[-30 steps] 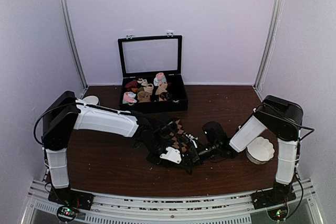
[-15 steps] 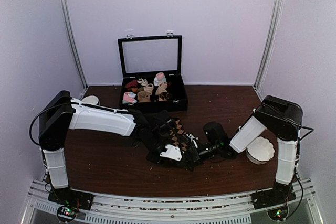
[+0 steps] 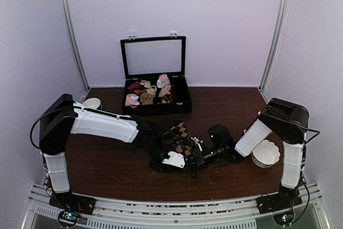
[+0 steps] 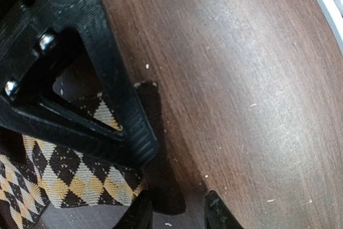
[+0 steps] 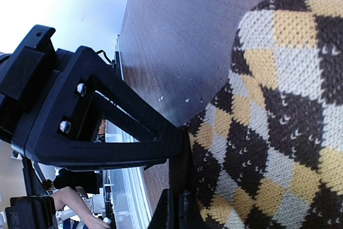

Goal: Roll the socks
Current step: Roll the sock at the center of the board.

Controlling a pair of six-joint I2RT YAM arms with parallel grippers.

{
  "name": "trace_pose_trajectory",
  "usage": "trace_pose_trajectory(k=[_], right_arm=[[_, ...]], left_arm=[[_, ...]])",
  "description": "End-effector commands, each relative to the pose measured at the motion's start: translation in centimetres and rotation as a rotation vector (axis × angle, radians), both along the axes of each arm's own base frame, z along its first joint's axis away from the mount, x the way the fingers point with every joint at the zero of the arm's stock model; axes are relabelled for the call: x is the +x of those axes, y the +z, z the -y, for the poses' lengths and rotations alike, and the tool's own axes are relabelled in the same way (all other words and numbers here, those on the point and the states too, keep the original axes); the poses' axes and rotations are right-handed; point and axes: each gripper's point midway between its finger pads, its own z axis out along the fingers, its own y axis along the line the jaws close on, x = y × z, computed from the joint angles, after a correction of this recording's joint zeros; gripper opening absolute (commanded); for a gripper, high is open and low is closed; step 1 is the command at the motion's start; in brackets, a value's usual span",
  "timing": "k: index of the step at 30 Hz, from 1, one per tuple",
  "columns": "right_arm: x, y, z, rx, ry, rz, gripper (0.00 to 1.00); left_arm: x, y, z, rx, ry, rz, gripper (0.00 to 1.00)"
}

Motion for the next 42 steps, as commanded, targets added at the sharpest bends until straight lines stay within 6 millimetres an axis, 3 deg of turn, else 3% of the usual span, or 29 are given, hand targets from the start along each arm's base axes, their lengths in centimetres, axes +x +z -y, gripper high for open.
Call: trace_pose_trajectory(k=[1, 12, 21, 24, 31, 35, 39, 41, 42], right_arm=[[-1.8, -5.3, 2.9, -0.171, -0.037, -0.136, 0.0], [-1.5, -4.7, 2.6, -0.15, -0.045, -0.132, 0.0], [-1.8, -5.1, 3.3, -0.181, -0.051, -0.117, 0.01], [-1.9, -5.3, 3.8, -0.214, -0.054, -0.088, 0.06], [-1.5, -5.2, 5.8, -0.334, -0.052, 0.058, 0.32], [-1.8, -5.6, 7.9, -0.444, -0.017, 0.157, 0.41], [-2.2, -5.5, 9.9, -0.524, -0.015, 0.209, 0.49], [-2.3, -5.2, 10.8, -0.545, -0.036, 0.235, 0.58], [-2.2, -5.1, 11.1, -0.55, -0.05, 0.245, 0.92]], left_arm=[[0.5, 0.5, 0.9, -0.023, 0.023, 0.002, 0.35], [0.5, -1.6, 0.5, 0.04, 0.019, -0.014, 0.3], [1.8, -3.1, -0.3, 0.119, 0.07, -0.063, 0.01], [1.1, -3.1, -0.8, 0.137, 0.061, -0.097, 0.0], [0.0, -3.2, -1.8, 0.17, 0.074, -0.212, 0.0], [-0.3, -4.0, -2.7, 0.203, 0.09, -0.235, 0.0], [-0.6, -3.6, -2.4, 0.214, 0.1, -0.268, 0.0], [-1.0, -3.5, -2.5, 0.227, 0.099, -0.298, 0.0], [-1.1, -3.6, -2.5, 0.235, 0.102, -0.311, 0.0]])
